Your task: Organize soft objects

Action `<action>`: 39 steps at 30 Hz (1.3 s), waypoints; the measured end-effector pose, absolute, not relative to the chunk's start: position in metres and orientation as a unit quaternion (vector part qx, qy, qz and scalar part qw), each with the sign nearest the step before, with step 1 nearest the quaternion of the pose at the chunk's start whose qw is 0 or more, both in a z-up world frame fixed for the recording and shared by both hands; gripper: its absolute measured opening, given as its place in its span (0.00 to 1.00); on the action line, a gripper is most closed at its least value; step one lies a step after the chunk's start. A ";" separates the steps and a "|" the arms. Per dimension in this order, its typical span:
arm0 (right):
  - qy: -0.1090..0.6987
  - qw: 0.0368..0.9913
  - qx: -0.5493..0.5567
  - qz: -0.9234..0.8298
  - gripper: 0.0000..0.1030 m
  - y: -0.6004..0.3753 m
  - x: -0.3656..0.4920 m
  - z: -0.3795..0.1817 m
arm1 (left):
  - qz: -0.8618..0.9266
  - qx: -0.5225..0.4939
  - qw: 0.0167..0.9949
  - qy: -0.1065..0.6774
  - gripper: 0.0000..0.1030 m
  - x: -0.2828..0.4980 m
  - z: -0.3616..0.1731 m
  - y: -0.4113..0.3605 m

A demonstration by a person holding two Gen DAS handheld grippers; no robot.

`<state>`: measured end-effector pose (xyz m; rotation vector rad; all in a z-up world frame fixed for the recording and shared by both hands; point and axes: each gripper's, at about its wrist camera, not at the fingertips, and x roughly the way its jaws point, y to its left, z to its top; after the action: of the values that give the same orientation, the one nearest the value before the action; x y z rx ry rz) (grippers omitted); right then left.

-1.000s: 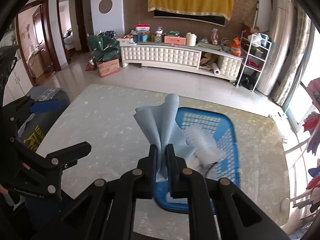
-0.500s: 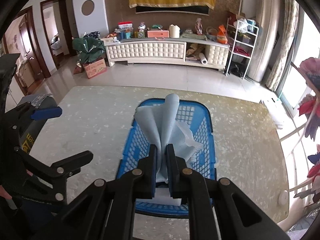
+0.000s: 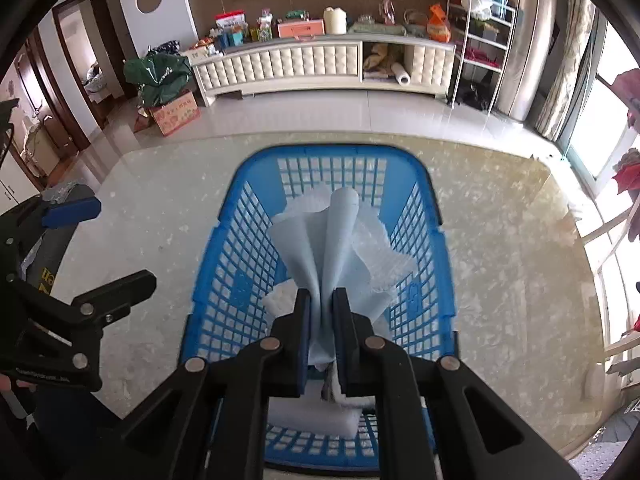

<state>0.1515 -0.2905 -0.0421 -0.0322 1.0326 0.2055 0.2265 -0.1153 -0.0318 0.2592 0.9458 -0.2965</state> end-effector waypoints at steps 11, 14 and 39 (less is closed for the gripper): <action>0.538 0.839 -0.016 0.084 0.08 -0.287 0.165 -0.068 | -0.143 0.112 0.857 0.483 1.00 0.251 -0.063 -0.108; 0.542 0.836 -0.019 0.088 0.12 -0.285 0.166 -0.068 | -0.147 0.109 0.853 0.488 1.00 0.255 -0.069 -0.106; 0.457 0.888 0.016 0.044 0.97 -0.300 0.098 -0.014 | -0.157 0.054 0.873 0.459 1.00 0.215 -0.051 -0.087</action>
<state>0.0977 -0.3000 -0.0136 0.0337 0.9487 0.0909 0.2149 -0.0873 -0.0509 0.1128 0.9583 -0.3273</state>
